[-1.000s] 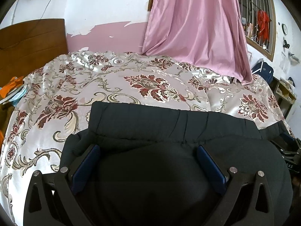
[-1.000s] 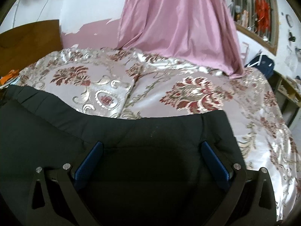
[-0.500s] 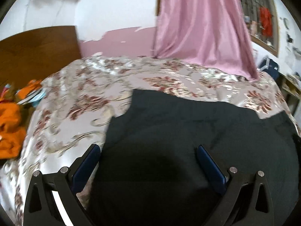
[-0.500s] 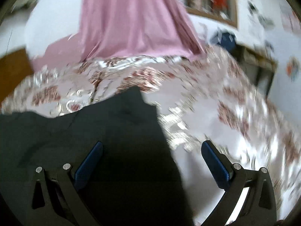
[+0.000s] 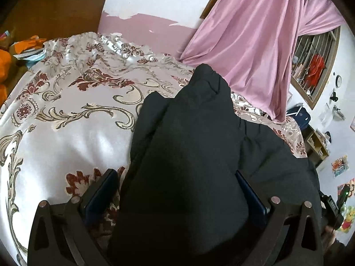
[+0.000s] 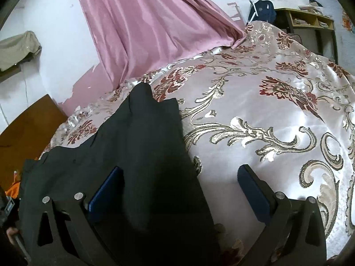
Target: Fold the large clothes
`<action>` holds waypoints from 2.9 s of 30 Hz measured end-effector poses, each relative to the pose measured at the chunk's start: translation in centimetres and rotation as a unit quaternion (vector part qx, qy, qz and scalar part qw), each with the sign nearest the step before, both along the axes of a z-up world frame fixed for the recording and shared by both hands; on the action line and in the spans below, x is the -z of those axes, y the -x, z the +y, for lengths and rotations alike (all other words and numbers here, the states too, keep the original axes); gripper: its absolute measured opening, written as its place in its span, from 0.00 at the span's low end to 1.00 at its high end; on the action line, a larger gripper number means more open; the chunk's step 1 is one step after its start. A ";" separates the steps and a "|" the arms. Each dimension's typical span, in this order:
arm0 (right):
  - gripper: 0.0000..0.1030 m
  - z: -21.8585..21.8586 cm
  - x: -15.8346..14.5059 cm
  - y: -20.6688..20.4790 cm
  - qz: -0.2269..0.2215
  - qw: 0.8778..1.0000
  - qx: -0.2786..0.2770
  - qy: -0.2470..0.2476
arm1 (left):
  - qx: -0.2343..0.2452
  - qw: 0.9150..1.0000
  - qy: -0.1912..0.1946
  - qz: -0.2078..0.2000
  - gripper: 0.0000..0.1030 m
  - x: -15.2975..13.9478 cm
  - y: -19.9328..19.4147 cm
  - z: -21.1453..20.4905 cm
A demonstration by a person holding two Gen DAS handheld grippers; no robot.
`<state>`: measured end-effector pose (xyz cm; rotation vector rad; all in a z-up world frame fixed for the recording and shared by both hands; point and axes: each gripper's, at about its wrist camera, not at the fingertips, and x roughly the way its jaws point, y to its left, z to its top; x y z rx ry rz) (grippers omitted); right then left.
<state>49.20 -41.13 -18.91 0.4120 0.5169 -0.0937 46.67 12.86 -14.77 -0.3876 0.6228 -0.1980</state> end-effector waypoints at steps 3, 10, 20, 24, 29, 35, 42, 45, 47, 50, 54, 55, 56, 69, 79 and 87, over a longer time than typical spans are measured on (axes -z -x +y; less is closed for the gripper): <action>0.99 0.2 0.3 -0.1 -0.004 1.000 -0.003 0.002 | 0.002 1.000 0.003 -0.003 1.00 0.1 0.0 0.0; 0.99 1.4 0.3 0.8 -0.031 0.999 -0.025 0.017 | 0.027 0.999 0.021 -0.005 1.00 0.3 0.7 0.2; 0.99 3.2 0.5 -1.6 0.017 0.990 -0.139 0.022 | 0.058 0.997 0.049 -0.025 1.00 0.9 1.7 0.7; 0.99 3.0 0.3 -2.0 0.030 0.989 -0.146 0.014 | 0.064 0.996 0.058 -0.028 1.00 1.1 1.5 1.0; 0.99 3.5 0.3 -2.0 0.033 0.989 -0.140 0.023 | 0.066 0.995 0.066 -0.035 1.00 1.2 1.6 1.2; 0.99 4.1 0.6 -1.8 0.028 0.991 -0.126 0.037 | 0.081 0.992 0.080 -0.045 1.00 1.4 1.7 1.7; 0.99 4.5 0.6 -1.3 0.028 0.992 -0.114 0.053 | 0.082 0.992 0.082 -0.047 1.00 1.4 1.6 1.6; 0.99 4.4 0.6 -1.2 0.028 0.992 -0.113 0.055 | 0.080 0.993 0.078 -0.048 1.00 1.4 1.6 1.5; 0.99 4.3 0.6 -1.2 0.028 0.992 -0.113 0.055 | 0.080 0.993 0.078 -0.048 1.00 1.4 1.6 1.5; 0.99 4.4 0.6 -1.3 0.032 0.992 -0.114 0.054 | 0.080 0.993 0.079 -0.048 1.00 1.4 1.6 1.5; 0.99 4.1 0.3 -2.0 0.052 0.991 -0.119 0.042 | 0.080 0.993 0.078 -0.048 1.00 1.4 1.6 1.5; 0.99 4.0 0.3 -2.1 0.054 0.991 -0.120 0.037 | 0.080 0.993 0.079 -0.048 1.00 1.4 1.6 1.5; 0.99 3.8 0.3 -2.1 0.056 0.991 -0.122 0.030 | 0.080 0.993 0.078 -0.048 1.00 1.4 1.6 1.5; 0.99 4.4 0.4 -2.9 0.083 0.991 -0.106 0.022 | 0.114 0.989 0.095 -0.016 0.99 1.0 1.1 1.6; 0.99 4.7 -0.1 -3.9 0.141 0.984 -0.112 -0.006 | 0.084 0.989 0.122 0.018 0.59 0.7 1.0 1.9; 0.53 6.3 -0.6 -2.9 0.172 0.979 -0.108 -0.003 | 0.070 0.994 0.088 0.008 0.28 -2.1 3.3 0.2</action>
